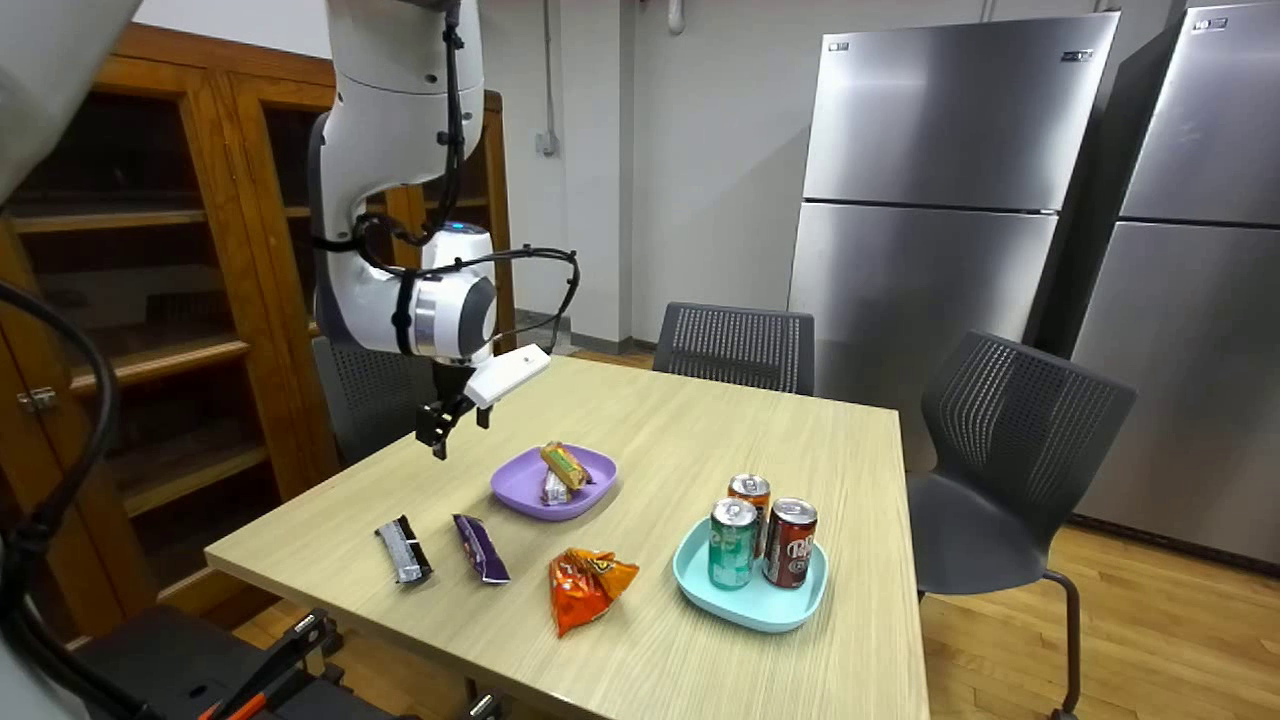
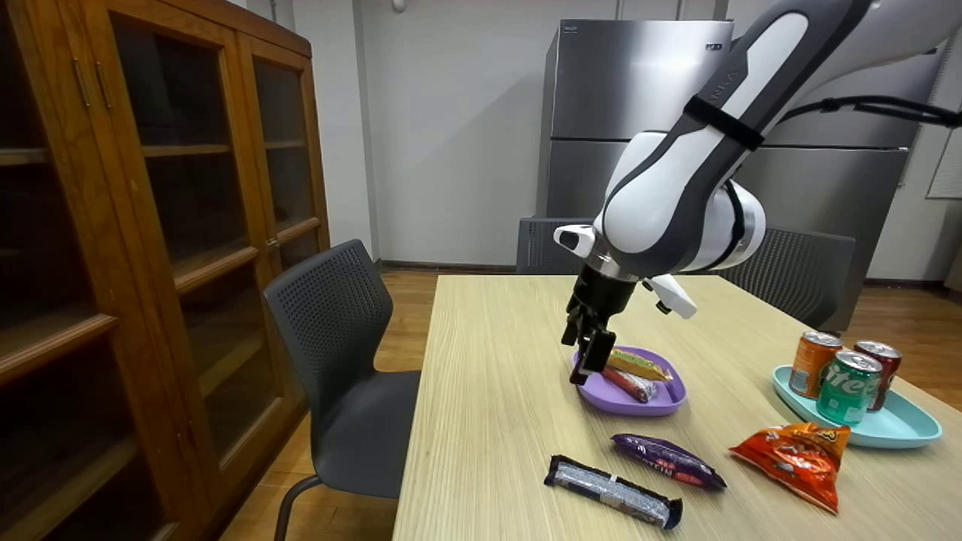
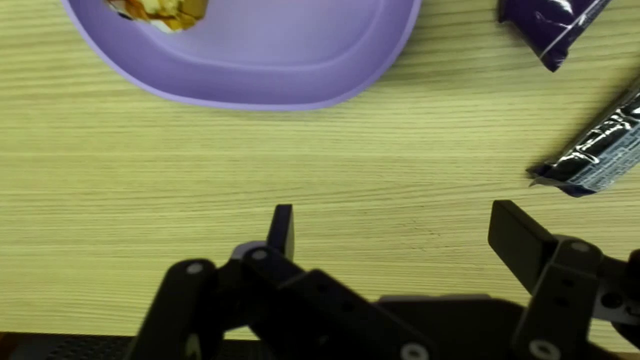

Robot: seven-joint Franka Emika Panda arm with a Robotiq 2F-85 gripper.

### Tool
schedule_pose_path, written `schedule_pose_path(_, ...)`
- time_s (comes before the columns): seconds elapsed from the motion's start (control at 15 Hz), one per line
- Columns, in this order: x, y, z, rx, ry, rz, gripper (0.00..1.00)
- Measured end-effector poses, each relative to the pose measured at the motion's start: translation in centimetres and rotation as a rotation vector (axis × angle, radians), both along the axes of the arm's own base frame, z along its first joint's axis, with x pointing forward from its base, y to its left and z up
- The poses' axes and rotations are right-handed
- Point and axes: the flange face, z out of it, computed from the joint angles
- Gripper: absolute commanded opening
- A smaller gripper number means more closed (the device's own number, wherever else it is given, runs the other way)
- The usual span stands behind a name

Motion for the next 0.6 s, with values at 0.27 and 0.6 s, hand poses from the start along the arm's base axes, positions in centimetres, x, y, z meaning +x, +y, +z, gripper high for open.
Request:
schedule_pose_path(0.27, -3.0, 1.3, -0.5, -0.016, 0.050, 0.073, 1.00)
schedule_pose_path(0.6, -6.6, 2.7, -1.5, -0.047, 0.124, 0.097, 1.00)
